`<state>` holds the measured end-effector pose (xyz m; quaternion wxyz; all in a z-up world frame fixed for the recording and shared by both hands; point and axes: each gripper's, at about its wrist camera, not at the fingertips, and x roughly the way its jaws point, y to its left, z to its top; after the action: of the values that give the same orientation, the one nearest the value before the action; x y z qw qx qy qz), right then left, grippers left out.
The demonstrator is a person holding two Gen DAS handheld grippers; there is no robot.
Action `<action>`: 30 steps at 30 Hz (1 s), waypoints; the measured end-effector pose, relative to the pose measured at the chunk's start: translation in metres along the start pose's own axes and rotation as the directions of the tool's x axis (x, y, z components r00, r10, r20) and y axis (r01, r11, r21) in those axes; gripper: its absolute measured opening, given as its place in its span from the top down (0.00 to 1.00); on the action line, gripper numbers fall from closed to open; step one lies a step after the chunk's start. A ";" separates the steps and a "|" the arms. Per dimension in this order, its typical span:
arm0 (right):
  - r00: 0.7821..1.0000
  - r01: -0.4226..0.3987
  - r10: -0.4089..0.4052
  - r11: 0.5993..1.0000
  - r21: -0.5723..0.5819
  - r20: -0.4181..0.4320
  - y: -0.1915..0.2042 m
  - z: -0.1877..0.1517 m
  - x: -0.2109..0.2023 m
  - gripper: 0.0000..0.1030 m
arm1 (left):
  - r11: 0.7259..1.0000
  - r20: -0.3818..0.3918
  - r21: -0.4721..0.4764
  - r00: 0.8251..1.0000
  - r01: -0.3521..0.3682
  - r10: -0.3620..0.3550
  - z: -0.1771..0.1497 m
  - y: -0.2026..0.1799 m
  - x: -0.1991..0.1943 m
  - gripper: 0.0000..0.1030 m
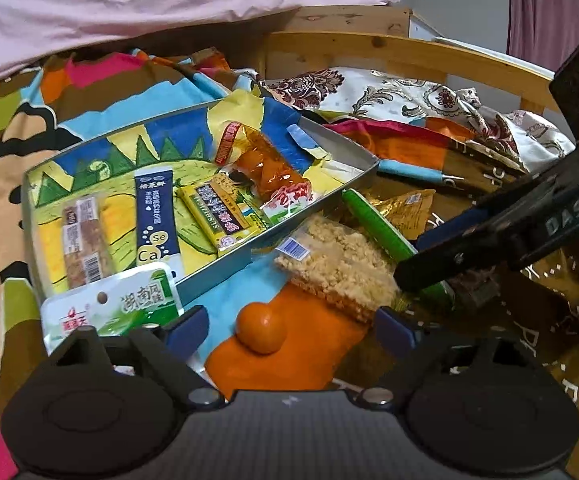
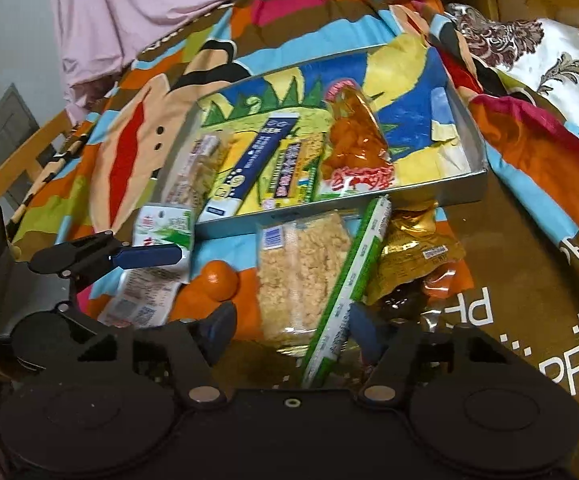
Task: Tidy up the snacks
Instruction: 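Reach the left tool to the mandarin orange while the right tool reaches the green stick, then close the left tool on the orange while the right tool grips the green stick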
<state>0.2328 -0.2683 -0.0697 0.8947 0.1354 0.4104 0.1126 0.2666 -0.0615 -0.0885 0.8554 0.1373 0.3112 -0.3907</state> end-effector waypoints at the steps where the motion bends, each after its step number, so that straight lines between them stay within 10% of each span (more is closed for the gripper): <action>1: 1.000 0.005 -0.005 1.000 0.003 0.000 -0.001 0.000 0.001 0.40 | 1.000 -0.001 -0.010 1.000 0.006 -0.006 0.000 0.002 0.002 0.15; 14: 0.997 0.074 -0.073 0.997 -0.031 0.018 0.006 0.000 0.016 0.67 | 0.993 -0.125 -0.054 0.987 -0.104 0.096 0.003 0.009 0.028 0.64; 30: 0.995 0.100 -0.097 0.991 -0.093 0.037 0.014 -0.004 0.019 0.70 | 0.971 -0.130 -0.151 0.978 -0.183 0.164 0.004 0.001 0.022 0.66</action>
<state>0.2403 -0.2483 -0.0812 0.9111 0.0743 0.3962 0.0856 0.2807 -0.0757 -0.0994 0.8749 0.1165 0.3782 -0.2790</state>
